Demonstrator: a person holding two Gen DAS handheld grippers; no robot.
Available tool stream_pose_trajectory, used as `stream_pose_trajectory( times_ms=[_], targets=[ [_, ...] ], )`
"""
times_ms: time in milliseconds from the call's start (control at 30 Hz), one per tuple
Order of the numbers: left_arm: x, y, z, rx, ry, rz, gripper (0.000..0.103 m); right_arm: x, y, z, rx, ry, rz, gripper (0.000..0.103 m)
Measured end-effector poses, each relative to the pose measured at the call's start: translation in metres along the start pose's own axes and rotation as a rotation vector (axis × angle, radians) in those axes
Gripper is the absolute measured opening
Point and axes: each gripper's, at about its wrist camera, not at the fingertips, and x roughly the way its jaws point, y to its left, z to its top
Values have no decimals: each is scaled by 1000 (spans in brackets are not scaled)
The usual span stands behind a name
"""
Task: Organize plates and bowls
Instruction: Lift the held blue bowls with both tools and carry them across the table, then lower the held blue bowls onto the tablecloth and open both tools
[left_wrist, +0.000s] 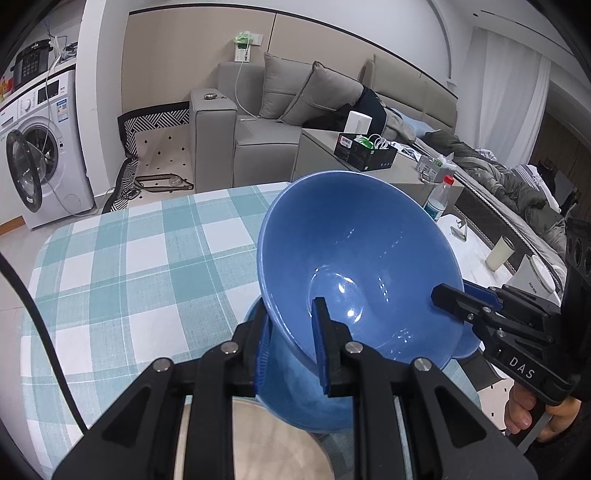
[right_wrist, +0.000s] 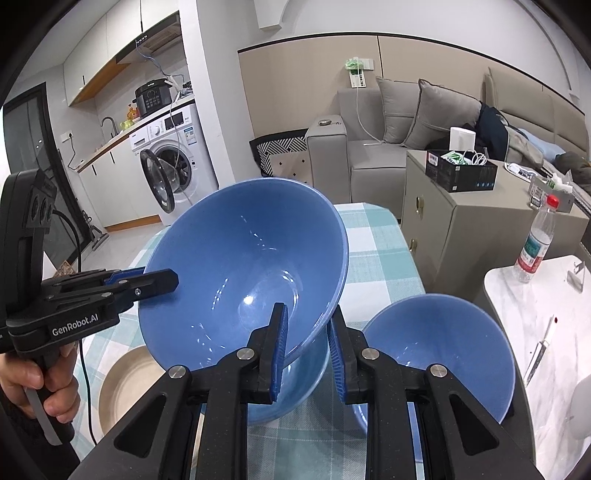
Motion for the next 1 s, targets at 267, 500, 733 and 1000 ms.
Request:
stream_pose_trajectory(
  times_ms=[267, 500, 733, 1000],
  targets=[
    [3, 3, -9, 2, 17, 5, 19, 7, 3, -11, 14, 17, 10, 22],
    [9, 5, -17, 2, 37, 14, 19, 12, 7, -21, 12, 35, 5, 22],
    [14, 5, -23, 7, 55, 30, 19, 19, 8, -28, 22, 52, 4, 22],
    [18, 10, -31, -2, 66, 34, 19, 26, 7, -34, 43, 59, 14, 22]
  ],
)
